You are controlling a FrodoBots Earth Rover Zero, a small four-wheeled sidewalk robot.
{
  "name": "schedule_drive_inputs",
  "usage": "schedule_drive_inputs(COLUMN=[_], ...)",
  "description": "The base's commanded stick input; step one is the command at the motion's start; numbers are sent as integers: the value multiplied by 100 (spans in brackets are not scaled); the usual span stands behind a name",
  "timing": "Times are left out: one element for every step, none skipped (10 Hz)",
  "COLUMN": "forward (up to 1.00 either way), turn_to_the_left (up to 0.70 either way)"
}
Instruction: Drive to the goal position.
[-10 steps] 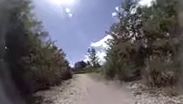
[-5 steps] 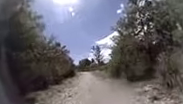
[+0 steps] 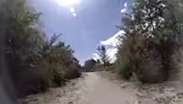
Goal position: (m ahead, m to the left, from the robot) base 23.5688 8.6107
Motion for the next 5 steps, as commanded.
schedule_drive_inputs(forward=[85,85,85,85,85], turn_to_the_left=[0,0,0,0,0])
